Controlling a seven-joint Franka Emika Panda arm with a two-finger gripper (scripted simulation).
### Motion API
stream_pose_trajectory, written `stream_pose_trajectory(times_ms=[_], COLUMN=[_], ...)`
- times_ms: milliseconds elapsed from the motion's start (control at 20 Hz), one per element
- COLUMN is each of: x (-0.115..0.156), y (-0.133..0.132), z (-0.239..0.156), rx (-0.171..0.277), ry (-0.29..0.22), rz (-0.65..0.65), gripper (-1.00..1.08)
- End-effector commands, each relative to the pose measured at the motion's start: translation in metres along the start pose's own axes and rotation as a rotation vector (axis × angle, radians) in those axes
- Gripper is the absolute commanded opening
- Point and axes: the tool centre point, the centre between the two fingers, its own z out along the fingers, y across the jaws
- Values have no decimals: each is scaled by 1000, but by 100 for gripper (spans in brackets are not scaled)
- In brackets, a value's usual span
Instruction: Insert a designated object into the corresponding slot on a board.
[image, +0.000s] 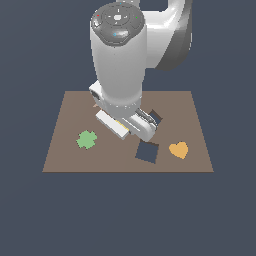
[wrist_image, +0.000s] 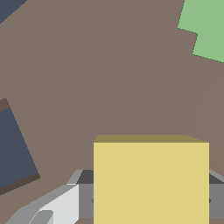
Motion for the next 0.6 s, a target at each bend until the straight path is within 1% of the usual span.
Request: stream_pose_trajectory(times_ms=[0, 550], x=[0, 1], y=[1, 0], z=[1, 0], rx=[-1, 0], ry=[0, 0], rz=[1, -12], gripper=[-100, -100])
